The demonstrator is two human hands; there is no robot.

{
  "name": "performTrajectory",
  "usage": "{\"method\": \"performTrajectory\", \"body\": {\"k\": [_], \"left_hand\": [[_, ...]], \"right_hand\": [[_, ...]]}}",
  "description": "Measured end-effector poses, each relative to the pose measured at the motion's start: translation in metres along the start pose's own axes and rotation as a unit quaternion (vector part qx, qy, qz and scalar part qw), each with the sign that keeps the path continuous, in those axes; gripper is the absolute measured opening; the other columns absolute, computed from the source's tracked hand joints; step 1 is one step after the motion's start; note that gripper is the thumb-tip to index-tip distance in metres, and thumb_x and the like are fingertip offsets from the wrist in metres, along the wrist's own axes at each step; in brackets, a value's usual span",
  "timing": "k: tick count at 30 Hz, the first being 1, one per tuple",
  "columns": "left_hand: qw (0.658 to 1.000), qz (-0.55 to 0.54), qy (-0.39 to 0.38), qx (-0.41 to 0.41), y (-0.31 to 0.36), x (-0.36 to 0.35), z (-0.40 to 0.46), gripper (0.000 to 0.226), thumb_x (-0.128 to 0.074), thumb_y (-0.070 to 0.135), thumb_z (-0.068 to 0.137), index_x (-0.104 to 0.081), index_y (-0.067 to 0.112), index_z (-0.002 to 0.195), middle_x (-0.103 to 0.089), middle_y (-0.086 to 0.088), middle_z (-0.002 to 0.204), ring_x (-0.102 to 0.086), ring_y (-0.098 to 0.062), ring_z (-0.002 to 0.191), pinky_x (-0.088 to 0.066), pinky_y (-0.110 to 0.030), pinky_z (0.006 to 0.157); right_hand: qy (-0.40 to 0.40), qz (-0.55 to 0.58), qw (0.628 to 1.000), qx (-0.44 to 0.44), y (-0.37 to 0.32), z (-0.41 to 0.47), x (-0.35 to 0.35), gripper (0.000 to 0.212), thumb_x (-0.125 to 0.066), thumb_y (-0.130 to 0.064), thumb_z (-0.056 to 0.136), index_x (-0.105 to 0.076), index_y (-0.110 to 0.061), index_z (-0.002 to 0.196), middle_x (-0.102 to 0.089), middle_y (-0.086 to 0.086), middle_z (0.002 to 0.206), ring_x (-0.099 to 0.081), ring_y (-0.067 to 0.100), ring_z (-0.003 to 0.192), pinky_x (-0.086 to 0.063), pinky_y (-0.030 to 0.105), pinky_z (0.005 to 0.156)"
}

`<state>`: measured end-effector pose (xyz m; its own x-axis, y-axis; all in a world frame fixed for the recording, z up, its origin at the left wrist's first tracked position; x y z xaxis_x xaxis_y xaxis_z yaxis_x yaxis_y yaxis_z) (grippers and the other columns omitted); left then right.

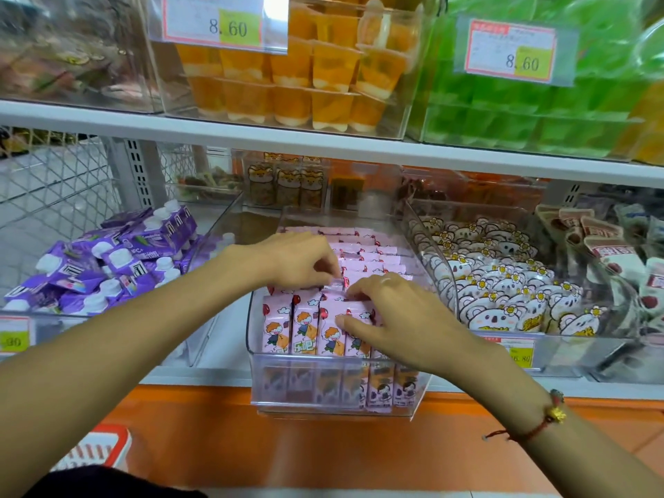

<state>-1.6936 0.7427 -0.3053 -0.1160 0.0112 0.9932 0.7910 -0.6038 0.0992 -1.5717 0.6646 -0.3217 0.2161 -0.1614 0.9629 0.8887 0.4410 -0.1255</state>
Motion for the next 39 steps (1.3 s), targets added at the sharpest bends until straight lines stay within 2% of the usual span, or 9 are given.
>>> {"method": "performTrajectory", "body": {"k": [5, 9, 14, 18, 24, 28, 33, 36, 39], "left_hand": [[0.995, -0.058, 0.082, -0.006, 0.003, 0.009, -0.021, 0.025, -0.054, 0.046, 0.093, -0.068, 0.033, 0.109, -0.067, 0.016, 0.109, -0.059, -0.003, 0.096, -0.048, -0.030, 0.081], [0.996, 0.002, 0.083, 0.018, 0.006, -0.005, -0.031, 0.024, -0.059, 0.049, 0.088, -0.069, 0.034, 0.103, -0.061, 0.015, 0.090, -0.056, -0.009, 0.094, -0.036, -0.027, 0.067], [0.982, -0.039, 0.171, 0.069, 0.005, 0.003, -0.035, 0.015, -0.055, 0.038, 0.094, -0.069, 0.031, 0.096, -0.068, 0.011, 0.106, -0.060, -0.015, 0.100, -0.041, -0.028, 0.073], [0.931, -0.166, 0.310, 0.095, 0.002, 0.020, -0.049, 0.016, -0.051, 0.034, 0.097, -0.063, 0.025, 0.101, -0.069, 0.009, 0.097, -0.063, -0.010, 0.090, -0.050, -0.030, 0.076], [0.795, -0.371, 0.473, 0.080, 0.000, 0.038, -0.080, 0.008, -0.053, 0.024, 0.097, -0.060, 0.021, 0.096, -0.065, 0.009, 0.088, -0.063, -0.009, 0.085, -0.054, -0.037, 0.081], [0.753, -0.437, 0.486, 0.072, 0.009, 0.037, -0.090, 0.010, -0.052, 0.021, 0.098, -0.059, 0.025, 0.092, -0.063, 0.012, 0.085, -0.059, 0.003, 0.079, -0.049, -0.018, 0.075], [0.715, -0.551, 0.428, 0.042, 0.019, 0.029, -0.088, 0.015, -0.055, 0.018, 0.096, -0.060, 0.019, 0.109, -0.068, 0.006, 0.109, -0.065, -0.004, 0.102, -0.053, -0.030, 0.093], [0.752, -0.533, 0.385, 0.046, 0.019, 0.022, -0.084, 0.029, -0.058, 0.016, 0.093, -0.053, 0.025, 0.121, -0.060, 0.009, 0.125, -0.060, -0.002, 0.111, -0.051, -0.029, 0.096], [0.795, -0.494, 0.349, 0.048, 0.023, 0.013, -0.078, 0.038, -0.061, 0.000, 0.086, -0.056, 0.029, 0.111, -0.062, 0.012, 0.115, -0.059, -0.002, 0.109, -0.052, -0.020, 0.085]], "right_hand": [[0.024, 0.018, 1.000, -0.007, -0.001, -0.002, 0.007, 0.049, -0.058, -0.055, 0.086, -0.052, -0.024, 0.123, -0.061, -0.006, 0.120, -0.055, 0.013, 0.107, -0.041, 0.027, 0.075], [0.049, 0.023, 0.999, -0.005, -0.004, -0.002, 0.014, 0.041, -0.062, -0.055, 0.083, -0.046, -0.027, 0.108, -0.058, -0.010, 0.100, -0.052, 0.013, 0.090, -0.038, 0.031, 0.066], [0.009, 0.022, 1.000, 0.004, -0.007, -0.005, 0.008, 0.033, -0.058, -0.056, 0.085, -0.053, -0.027, 0.100, -0.047, -0.012, 0.079, -0.039, 0.010, 0.081, -0.029, 0.030, 0.060], [0.004, 0.004, 1.000, -0.002, -0.005, -0.006, 0.005, 0.038, -0.053, -0.059, 0.087, -0.048, -0.025, 0.104, -0.055, -0.004, 0.091, -0.036, 0.009, 0.078, -0.026, 0.031, 0.062], [0.044, 0.082, 0.996, -0.017, -0.005, -0.003, 0.006, 0.054, -0.052, -0.065, 0.082, -0.045, -0.031, 0.123, -0.055, -0.009, 0.120, -0.047, 0.008, 0.110, -0.034, 0.025, 0.076], [0.110, 0.283, 0.952, -0.026, -0.017, 0.001, 0.015, 0.053, -0.049, -0.060, 0.084, -0.046, -0.033, 0.130, -0.056, -0.018, 0.124, -0.049, -0.005, 0.113, -0.040, 0.015, 0.091], [0.135, 0.435, 0.889, -0.043, -0.026, 0.009, 0.020, 0.023, -0.058, -0.026, 0.094, -0.058, -0.025, 0.116, -0.067, -0.009, 0.106, -0.062, 0.000, 0.099, -0.051, 0.022, 0.087], [0.100, 0.580, 0.796, -0.140, -0.019, 0.013, 0.012, 0.022, -0.056, -0.023, 0.095, -0.061, -0.015, 0.115, -0.072, -0.002, 0.094, -0.065, 0.004, 0.085, -0.054, 0.023, 0.078], [0.077, 0.621, 0.760, -0.172, -0.017, 0.015, 0.007, 0.025, -0.054, -0.023, 0.096, -0.062, -0.010, 0.116, -0.070, 0.001, 0.098, -0.065, 0.007, 0.083, -0.050, 0.014, 0.065]]}}
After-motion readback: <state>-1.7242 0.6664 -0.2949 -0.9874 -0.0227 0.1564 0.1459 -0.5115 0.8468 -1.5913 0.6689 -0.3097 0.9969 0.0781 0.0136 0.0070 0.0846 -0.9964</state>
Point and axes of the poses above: each hand's wrist, its own z-axis towards the middle knuckle, its own x-axis out of the back of the hand, y = z × x, the point moved 5 cm from there along z, towards the middle knuckle
